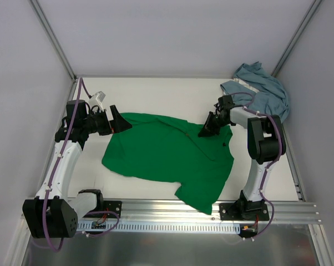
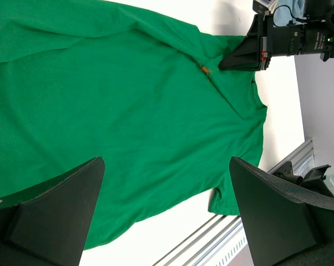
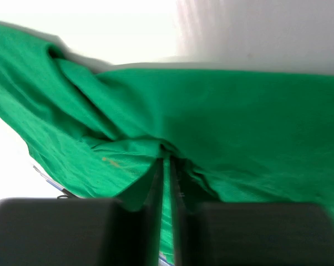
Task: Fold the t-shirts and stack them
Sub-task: Fold the flattened tshirt in 1/3 of the way
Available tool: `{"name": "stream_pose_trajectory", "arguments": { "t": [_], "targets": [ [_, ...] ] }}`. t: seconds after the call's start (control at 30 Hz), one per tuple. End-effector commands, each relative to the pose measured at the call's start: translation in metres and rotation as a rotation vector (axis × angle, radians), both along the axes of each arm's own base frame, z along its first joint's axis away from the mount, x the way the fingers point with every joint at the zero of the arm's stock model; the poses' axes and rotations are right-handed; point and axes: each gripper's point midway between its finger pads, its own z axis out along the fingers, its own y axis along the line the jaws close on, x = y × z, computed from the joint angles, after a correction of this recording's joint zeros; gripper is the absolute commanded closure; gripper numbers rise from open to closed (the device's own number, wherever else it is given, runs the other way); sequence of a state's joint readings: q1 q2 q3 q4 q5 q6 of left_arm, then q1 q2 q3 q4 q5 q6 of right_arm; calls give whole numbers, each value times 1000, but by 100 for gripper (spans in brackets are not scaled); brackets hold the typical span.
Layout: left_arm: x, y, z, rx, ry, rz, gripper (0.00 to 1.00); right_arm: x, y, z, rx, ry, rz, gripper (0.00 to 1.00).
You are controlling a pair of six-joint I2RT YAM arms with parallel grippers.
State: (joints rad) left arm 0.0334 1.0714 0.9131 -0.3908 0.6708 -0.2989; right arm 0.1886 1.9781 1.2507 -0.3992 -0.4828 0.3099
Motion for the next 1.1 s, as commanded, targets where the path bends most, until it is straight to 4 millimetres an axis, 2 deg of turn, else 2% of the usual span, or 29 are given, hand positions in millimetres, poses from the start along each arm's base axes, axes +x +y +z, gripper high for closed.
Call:
{"name": "stream_pose_trajectory", "arguments": {
  "t": [0.0, 0.03, 0.17, 0.47, 0.63, 0.83, 1.07],
  "targets": [
    [1, 1, 5, 10, -33, -4, 1, 2, -12, 14, -83, -53, 5, 80],
    [0, 2, 4, 11, -33, -1, 1, 0, -14, 15, -96, -39, 7, 73],
    [-1, 2, 5, 15, -33, -2, 1, 11, -17, 19, -116, -43, 11, 63],
    [0, 2, 5, 18, -31, -1, 1, 18, -23, 26, -113, -54, 1, 63],
    [1, 2, 4, 16, -28, -2, 1, 20, -29, 19, -115, -40, -6, 64],
    [1, 2, 2, 20, -26, -1, 1, 20, -26, 8, -93, -19, -4, 67],
    [2, 3, 3, 21, -28, 1, 1, 25, -18, 8, -63, -21, -14, 67]
  ]
}}
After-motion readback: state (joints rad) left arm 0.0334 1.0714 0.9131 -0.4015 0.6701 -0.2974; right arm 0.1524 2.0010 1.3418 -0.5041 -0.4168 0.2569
